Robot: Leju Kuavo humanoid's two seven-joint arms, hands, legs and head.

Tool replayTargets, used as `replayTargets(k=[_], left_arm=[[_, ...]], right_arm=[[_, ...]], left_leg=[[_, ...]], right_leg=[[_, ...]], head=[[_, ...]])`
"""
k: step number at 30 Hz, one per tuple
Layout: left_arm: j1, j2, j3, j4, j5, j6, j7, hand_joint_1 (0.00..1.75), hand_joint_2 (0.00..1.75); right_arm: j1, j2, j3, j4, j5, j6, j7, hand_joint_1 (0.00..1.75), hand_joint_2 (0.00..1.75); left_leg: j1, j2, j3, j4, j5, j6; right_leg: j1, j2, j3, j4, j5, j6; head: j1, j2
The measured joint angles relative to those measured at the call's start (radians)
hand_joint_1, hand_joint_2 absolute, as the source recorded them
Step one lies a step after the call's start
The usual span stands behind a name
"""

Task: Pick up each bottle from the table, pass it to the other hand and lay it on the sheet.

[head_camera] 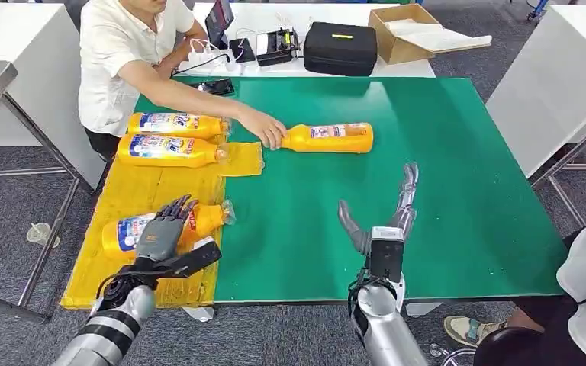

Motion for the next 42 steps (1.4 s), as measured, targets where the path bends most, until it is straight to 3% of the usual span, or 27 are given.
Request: replayTargets(k=[8, 16, 18, 22, 25, 30, 37, 42], left_arm=[[0.177, -0.007, -0.056, -0.304, -0.016, 0.138, -0.039, 0.00, 1.75], [0.234, 0.001, -0.127, -0.468, -0.101, 0.214, -0.031, 0.00, 1.75], [0.240, 0.003, -0.138, -0.487, -0.084, 0.217, -0.034, 0.00, 1.75], [0.264, 0.000, -0.161, -0.533, 0.047, 0.188, -0.063, 0.00, 1.75], [0.302, -0.027, -0.159, -0.564, 0.252, 0.132, -0.079, 0.00, 1.75], [0.349, -0.059, -0.157, -0.585, 0.342, 0.105, -0.081, 0.00, 1.75], [0.377, -0.080, -0.151, -0.591, 0.361, 0.096, -0.077, 0.00, 1.75], [0.405, -0.095, -0.134, -0.603, 0.429, 0.066, -0.065, 0.00, 1.75]], right_arm=[[0.020, -0.011, 0.000, -0.007, 0.010, -0.007, 0.000, 0.00, 1.75], [0.022, -0.019, 0.010, -0.006, 0.061, -0.015, 0.000, 0.00, 1.75], [0.012, -0.022, 0.014, 0.025, 0.159, -0.018, 0.005, 0.00, 1.75], [-0.037, -0.042, 0.017, 0.165, 0.602, -0.029, 0.166, 0.00, 1.75], [-0.069, -0.079, 0.016, 0.247, 0.828, -0.027, 0.330, 0.00, 1.75], [-0.090, -0.131, 0.012, 0.310, 0.923, -0.012, 0.452, 0.00, 1.75], [-0.096, -0.166, 0.012, 0.340, 0.942, -0.003, 0.483, 0.00, 1.75], [-0.095, -0.184, 0.012, 0.351, 0.924, 0.133, 0.543, 0.00, 1.75]], left_leg=[[0.000, 0.000, -0.006, 0.000, -0.001, 0.000], [0.000, 0.000, -0.006, 0.000, -0.001, -0.001], [0.000, 0.000, -0.006, 0.000, -0.001, -0.001], [0.000, 0.000, -0.006, 0.000, 0.000, 0.000], [0.000, 0.000, -0.006, 0.000, -0.001, 0.000], [-0.001, 0.000, -0.007, 0.000, -0.001, 0.000], [0.000, 0.000, -0.007, 0.000, -0.001, 0.000], [0.000, 0.000, -0.007, 0.000, -0.001, 0.000]], right_leg=[[0.000, 0.000, -0.006, 0.000, 0.000, 0.000], [0.000, 0.000, -0.006, 0.000, -0.001, 0.000], [0.000, 0.000, -0.006, 0.000, 0.000, 0.000], [0.000, 0.000, -0.006, 0.000, 0.000, 0.000], [0.000, 0.000, -0.005, 0.000, 0.000, 0.000], [0.000, 0.000, -0.006, 0.000, 0.000, 0.000], [0.001, 0.000, -0.006, 0.000, 0.000, 0.000], [0.000, 0.000, -0.006, 0.000, 0.000, 0.000]], head=[[0.000, 0.000], [0.000, 0.000], [0.000, 0.000], [0.000, 0.000], [0.000, 0.000], [0.000, 0.000], [0.000, 0.000], [0.000, 0.000]])
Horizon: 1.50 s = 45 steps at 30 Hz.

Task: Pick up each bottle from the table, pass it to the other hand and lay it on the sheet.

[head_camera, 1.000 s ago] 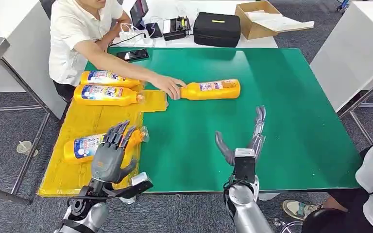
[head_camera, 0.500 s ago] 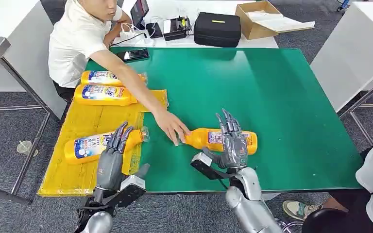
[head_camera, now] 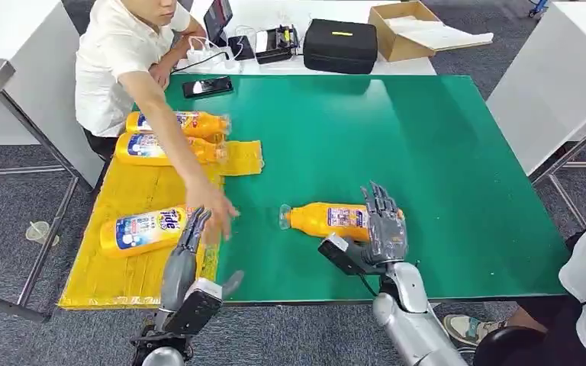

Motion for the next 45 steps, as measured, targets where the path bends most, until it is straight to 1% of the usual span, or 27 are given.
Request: replayTargets(k=[5, 7, 12, 14, 15, 17, 26, 39, 40, 41, 43, 45], left_arm=[[0.004, -0.001, 0.005, -0.008, -0.001, -0.014, 0.007, 0.00, 1.75], [0.006, -0.001, 0.005, -0.015, -0.006, -0.024, 0.015, 0.00, 1.75], [0.018, -0.008, 0.005, -0.026, 0.005, -0.044, 0.037, 0.00, 1.75], [0.024, -0.015, 0.006, -0.027, 0.100, -0.108, 0.059, 0.00, 1.75], [0.028, -0.019, 0.006, -0.029, 0.166, -0.144, 0.064, 0.00, 1.75], [0.038, -0.023, 0.004, -0.032, 0.222, -0.161, 0.063, 0.00, 1.75], [0.034, -0.026, 0.000, -0.035, 0.196, -0.104, 0.064, 0.00, 1.75], [0.035, -0.026, 0.000, -0.035, 0.192, -0.100, 0.065, 0.00, 1.75], [0.035, -0.026, 0.000, -0.035, 0.191, -0.100, 0.065, 0.00, 1.75], [0.034, -0.026, 0.000, -0.034, 0.192, -0.100, 0.065, 0.00, 1.75], [0.029, -0.026, 0.000, -0.029, 0.202, -0.101, 0.062, 0.00, 1.75], [0.020, -0.026, 0.000, -0.022, 0.216, -0.105, 0.053, 0.00, 1.75]], right_arm=[[-0.001, -0.005, 0.001, 0.017, -0.040, 0.105, 0.020, 0.00, 1.75], [-0.002, -0.009, 0.005, 0.017, -0.023, 0.133, 0.059, 0.00, 1.75], [-0.017, -0.034, 0.020, 0.018, 0.059, 0.185, 0.211, 0.00, 1.75], [-0.029, -0.050, 0.020, 0.024, 0.073, 0.201, 0.245, 0.00, 1.75], [-0.032, -0.055, 0.018, 0.030, 0.076, 0.198, 0.248, 0.00, 1.75], [-0.039, -0.062, 0.015, 0.046, 0.082, 0.188, 0.253, 0.00, 1.75], [-0.076, -0.068, -0.003, 0.103, 0.106, 0.179, 0.269, 0.00, 1.75], [-0.088, -0.068, -0.012, 0.120, 0.101, 0.185, 0.272, 0.00, 1.75], [-0.089, -0.068, -0.013, 0.121, 0.092, 0.190, 0.267, 1.38, 1.75], [-0.094, -0.068, -0.015, 0.127, 0.071, 0.201, 0.250, 1.75, 1.75], [-0.107, -0.068, -0.025, 0.148, 0.024, 0.221, 0.203, 1.75, 1.75], [-0.119, -0.068, -0.042, 0.182, -0.034, 0.218, 0.128, 1.75, 1.75]], left_leg=[[0.000, 0.000, 0.000, 0.000, 0.000, 0.000], [0.000, 0.000, 0.000, 0.000, 0.000, 0.000], [0.000, 0.000, 0.001, 0.000, 0.000, 0.000], [0.000, 0.000, 0.002, 0.000, 0.000, 0.000], [0.000, 0.000, 0.002, 0.000, 0.000, 0.000], [-0.001, 0.000, 0.002, 0.000, 0.000, 0.000], [0.000, 0.000, 0.005, 0.000, 0.000, 0.000], [0.000, 0.000, 0.005, 0.000, 0.000, 0.000], [0.000, 0.000, 0.005, 0.000, 0.000, 0.000], [0.000, 0.001, 0.005, 0.000, 0.000, 0.000], [0.000, 0.001, 0.006, 0.000, 0.000, 0.000], [0.000, 0.002, 0.006, 0.000, 0.000, 0.000]], right_leg=[[0.000, 0.000, 0.000, 0.000, 0.000, 0.000], [0.000, 0.000, 0.000, 0.000, 0.000, 0.000], [0.000, 0.000, 0.001, 0.000, 0.000, 0.000], [0.000, 0.000, 0.001, 0.000, 0.000, 0.000], [0.000, 0.000, 0.001, 0.000, 0.000, 0.000], [0.000, 0.000, 0.002, 0.000, 0.000, 0.000], [0.000, 0.000, 0.004, 0.000, 0.000, 0.000], [0.000, 0.000, 0.004, 0.000, 0.000, 0.001], [0.000, 0.000, 0.004, 0.000, 0.000, 0.001], [0.000, 0.000, 0.004, 0.000, 0.000, 0.000], [0.000, 0.000, 0.004, 0.000, 0.001, 0.000], [0.000, 0.000, 0.005, 0.000, 0.001, 0.000]], head=[[0.000, 0.000], [0.000, 0.000], [0.000, 0.000], [0.000, 0.000], [0.000, 0.000], [0.000, 0.000], [0.000, 0.000], [0.000, 0.000], [0.000, 0.000], [0.000, 0.000], [0.000, 0.000], [0.000, 0.000]])
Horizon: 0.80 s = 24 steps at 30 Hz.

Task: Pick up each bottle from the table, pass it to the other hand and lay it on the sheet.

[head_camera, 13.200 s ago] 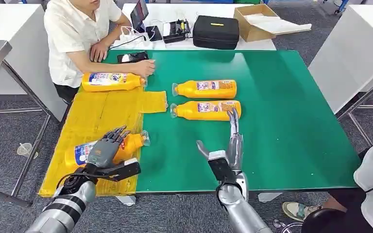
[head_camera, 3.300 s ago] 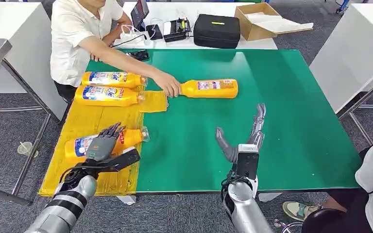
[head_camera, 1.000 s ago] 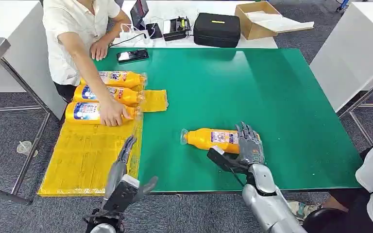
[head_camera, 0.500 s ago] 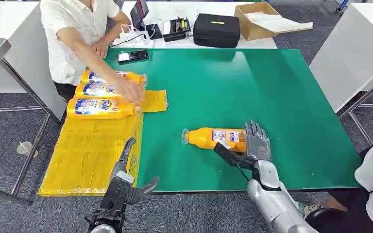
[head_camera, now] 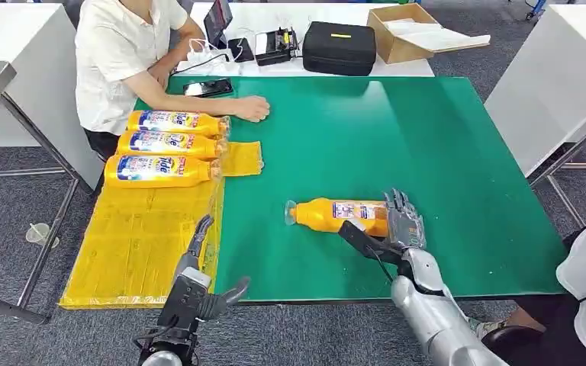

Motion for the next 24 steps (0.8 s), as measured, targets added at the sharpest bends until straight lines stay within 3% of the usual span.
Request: replayTargets(k=[8, 15, 24], left_arm=[[-0.025, 0.000, -0.003, 0.027, 0.049, -0.006, -0.024, 0.00, 1.75], [-0.044, 0.000, -0.011, 0.047, 0.075, -0.010, -0.033, 0.00, 1.75], [-0.057, 0.000, -0.025, 0.062, 0.103, -0.007, -0.053, 0.00, 1.75]], right_arm=[[-0.065, -0.003, -0.037, 0.110, -0.159, 0.054, -0.170, 1.75, 1.75], [-0.101, -0.010, -0.037, 0.167, -0.186, 0.127, -0.181, 1.75, 1.75], [-0.112, -0.021, -0.029, 0.182, -0.269, 0.178, -0.229, 1.75, 1.75]], left_leg=[[0.000, 0.005, 0.007, 0.000, -0.001, -0.001], [0.000, 0.009, 0.016, 0.000, -0.005, -0.002], [0.000, 0.011, 0.016, 0.000, -0.005, -0.002]], right_leg=[[0.000, 0.005, 0.003, 0.000, 0.001, -0.001], [0.001, 0.007, 0.001, -0.001, 0.000, -0.001], [0.001, 0.012, 0.008, -0.001, 0.000, -0.001]], head=[[0.000, 0.000], [0.000, 0.000], [0.000, 0.000]])
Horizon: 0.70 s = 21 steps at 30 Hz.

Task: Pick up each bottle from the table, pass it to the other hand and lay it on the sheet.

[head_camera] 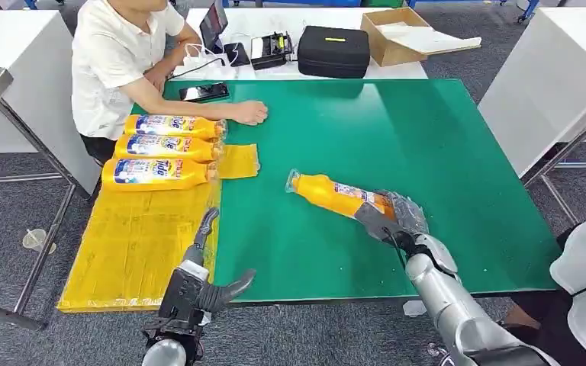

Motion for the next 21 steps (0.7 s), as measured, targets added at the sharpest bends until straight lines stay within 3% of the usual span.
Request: replayTargets(k=[3, 11, 21], left_arm=[[-0.003, 0.000, -0.001, 0.005, 0.010, 0.000, -0.010, 0.00, 1.75], [-0.008, -0.008, -0.002, 0.017, 0.247, -0.064, -0.018, 0.00, 1.75], [-0.025, -0.011, -0.003, 0.081, 0.431, -0.087, -0.027, 0.00, 1.75]], right_arm=[[0.001, -0.001, 0.000, 0.003, -0.022, 0.009, -0.022, 1.75, 1.75], [0.062, 0.011, -0.008, -0.051, -0.221, 0.077, -0.239, 1.75, 1.75], [0.184, 0.071, 0.021, -0.254, -0.360, 0.083, -0.331, 1.75, 1.75]], left_leg=[[0.000, 0.001, 0.001, 0.000, 0.000, 0.000], [0.000, 0.001, -0.002, 0.000, 0.000, 0.000], [0.000, -0.001, -0.014, 0.000, 0.002, 0.001]], right_leg=[[0.000, 0.001, 0.003, 0.000, 0.000, 0.000], [0.000, 0.001, 0.002, 0.000, 0.000, 0.000], [0.000, 0.000, -0.007, 0.001, 0.000, 0.001]], head=[[0.000, 0.000], [0.000, 0.000], [0.000, 0.000]])
